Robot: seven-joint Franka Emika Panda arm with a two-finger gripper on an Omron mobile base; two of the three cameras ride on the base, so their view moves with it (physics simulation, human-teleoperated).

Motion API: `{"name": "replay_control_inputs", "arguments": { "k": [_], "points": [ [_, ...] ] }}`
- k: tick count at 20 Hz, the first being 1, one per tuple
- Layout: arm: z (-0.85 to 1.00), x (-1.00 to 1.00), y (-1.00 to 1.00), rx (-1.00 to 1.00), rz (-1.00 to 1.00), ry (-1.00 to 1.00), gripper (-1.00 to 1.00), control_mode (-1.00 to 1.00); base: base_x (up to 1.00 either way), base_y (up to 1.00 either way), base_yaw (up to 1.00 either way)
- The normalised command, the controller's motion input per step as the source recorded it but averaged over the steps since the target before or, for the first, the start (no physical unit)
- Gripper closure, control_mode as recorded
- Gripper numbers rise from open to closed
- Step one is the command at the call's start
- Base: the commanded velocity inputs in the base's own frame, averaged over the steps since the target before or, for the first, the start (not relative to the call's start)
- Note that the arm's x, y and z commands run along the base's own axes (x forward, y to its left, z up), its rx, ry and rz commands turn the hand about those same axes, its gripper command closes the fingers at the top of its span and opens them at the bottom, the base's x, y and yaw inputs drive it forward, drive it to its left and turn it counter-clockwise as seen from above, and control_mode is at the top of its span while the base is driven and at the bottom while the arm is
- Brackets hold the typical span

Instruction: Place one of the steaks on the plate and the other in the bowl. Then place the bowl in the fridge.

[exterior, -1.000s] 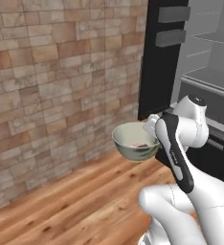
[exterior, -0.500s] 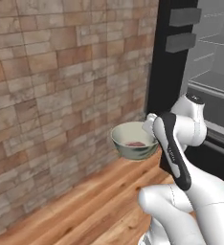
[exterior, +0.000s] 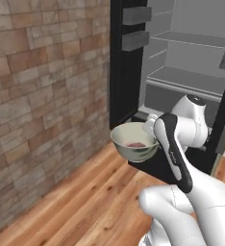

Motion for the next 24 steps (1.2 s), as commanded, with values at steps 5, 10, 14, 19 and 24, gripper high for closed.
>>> {"name": "replay_control_inputs", "arguments": {
  "k": [5, 10, 14, 19, 24],
  "points": [
    [0.0, 0.0, 0.0, 0.0, 0.0, 0.0, 1.0, 1.0, 0.87, 0.87, -0.62],
    [0.0, 0.0, 0.0, 0.0, 0.0, 0.0, 1.0, 1.0, 0.99, 0.93, -0.51],
    [0.0, 0.0, 0.0, 0.0, 0.0, 0.0, 1.0, 1.0, 1.0, 0.7, -0.23],
    [0.0, 0.0, 0.0, 0.0, 0.0, 0.0, 1.0, 1.0, 0.99, 0.56, -0.14],
    [0.0, 0.0, 0.0, 0.0, 0.0, 0.0, 1.0, 1.0, 1.0, 0.43, 0.0]
  ]
}}
